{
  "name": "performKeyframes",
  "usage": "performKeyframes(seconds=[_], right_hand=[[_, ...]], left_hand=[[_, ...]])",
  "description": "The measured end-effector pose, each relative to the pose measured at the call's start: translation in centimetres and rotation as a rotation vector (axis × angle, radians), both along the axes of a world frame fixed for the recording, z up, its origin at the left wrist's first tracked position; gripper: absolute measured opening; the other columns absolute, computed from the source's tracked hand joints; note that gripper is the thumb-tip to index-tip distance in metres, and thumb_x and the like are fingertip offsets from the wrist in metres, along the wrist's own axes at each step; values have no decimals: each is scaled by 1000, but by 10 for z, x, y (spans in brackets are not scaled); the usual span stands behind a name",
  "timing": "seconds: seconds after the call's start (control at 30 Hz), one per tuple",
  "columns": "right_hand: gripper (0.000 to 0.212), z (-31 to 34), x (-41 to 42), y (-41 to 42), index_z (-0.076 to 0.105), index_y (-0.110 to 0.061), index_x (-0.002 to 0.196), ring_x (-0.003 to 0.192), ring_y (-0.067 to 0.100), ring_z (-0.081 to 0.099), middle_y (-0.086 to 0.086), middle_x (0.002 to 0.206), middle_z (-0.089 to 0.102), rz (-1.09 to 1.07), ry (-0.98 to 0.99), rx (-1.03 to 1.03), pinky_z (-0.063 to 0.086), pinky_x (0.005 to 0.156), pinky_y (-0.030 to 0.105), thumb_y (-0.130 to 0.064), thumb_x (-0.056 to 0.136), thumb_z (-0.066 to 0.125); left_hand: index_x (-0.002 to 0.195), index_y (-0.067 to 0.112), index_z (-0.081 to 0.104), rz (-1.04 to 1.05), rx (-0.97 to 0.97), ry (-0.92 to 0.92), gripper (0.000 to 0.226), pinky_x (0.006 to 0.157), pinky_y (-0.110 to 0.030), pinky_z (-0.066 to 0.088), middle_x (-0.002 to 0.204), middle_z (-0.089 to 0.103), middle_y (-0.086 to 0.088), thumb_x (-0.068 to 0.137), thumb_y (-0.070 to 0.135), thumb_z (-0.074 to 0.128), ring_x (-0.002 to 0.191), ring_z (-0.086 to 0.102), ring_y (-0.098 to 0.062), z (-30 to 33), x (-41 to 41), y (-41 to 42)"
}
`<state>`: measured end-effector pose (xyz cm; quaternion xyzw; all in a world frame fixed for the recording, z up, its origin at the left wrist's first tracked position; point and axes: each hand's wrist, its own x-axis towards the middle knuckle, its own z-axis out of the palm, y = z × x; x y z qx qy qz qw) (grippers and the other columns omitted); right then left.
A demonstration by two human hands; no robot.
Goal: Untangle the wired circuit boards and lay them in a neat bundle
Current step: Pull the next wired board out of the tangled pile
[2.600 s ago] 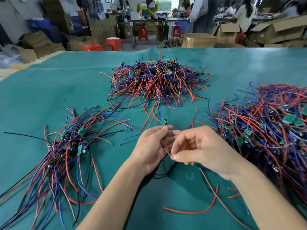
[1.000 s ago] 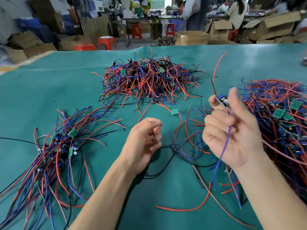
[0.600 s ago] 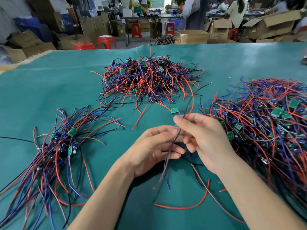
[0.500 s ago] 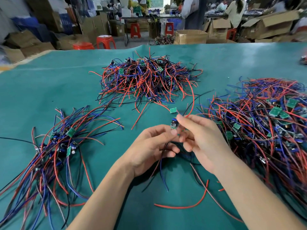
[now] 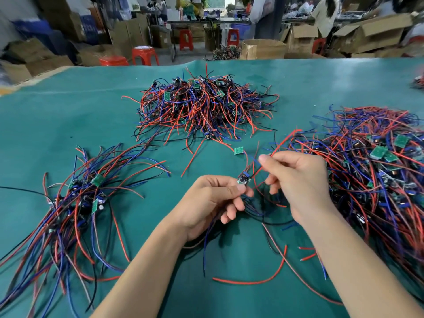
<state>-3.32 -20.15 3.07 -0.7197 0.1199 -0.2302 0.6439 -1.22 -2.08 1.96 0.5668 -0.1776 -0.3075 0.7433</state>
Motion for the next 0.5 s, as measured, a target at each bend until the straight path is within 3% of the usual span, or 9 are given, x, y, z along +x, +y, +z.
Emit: performKeyframes(seconds=[0.1,0.2,0.33,0.5], right_hand=[[21,1,1,-18,73,-23,63,39,15,60,0,50,64,-182,-71,-180,47,41,28,-27,84,77],[21,4,1,-34,71,-20,67,38,16,61,-2,49,64,-320,-121,-174,49,44,30,-30,86,74],[20,10,1,-37,69,-15,73,43,8,57,-7,48,60,-335,-213,209,48,44,22,-11,92,73],[20,25,-3,-28,64,-1,83,66,17,69,8,67,68,-292,-321,721,59,72,24,-5,102,59]], left_hand=[[91,-2,69,-26,28,-31,18,34,-16,33,58,59,-3,89,14,62,38,47,-6,1,-1,0],[91,-1,70,-60,51,-75,16,34,-16,34,60,60,-5,93,12,61,38,47,-7,1,-1,2],[92,1,71,-88,52,-97,17,36,-16,37,62,60,-5,91,16,63,40,50,-7,0,-3,1],[91,2,68,81,-25,-77,19,42,-17,38,65,60,-5,91,19,60,46,50,-10,-2,0,1]])
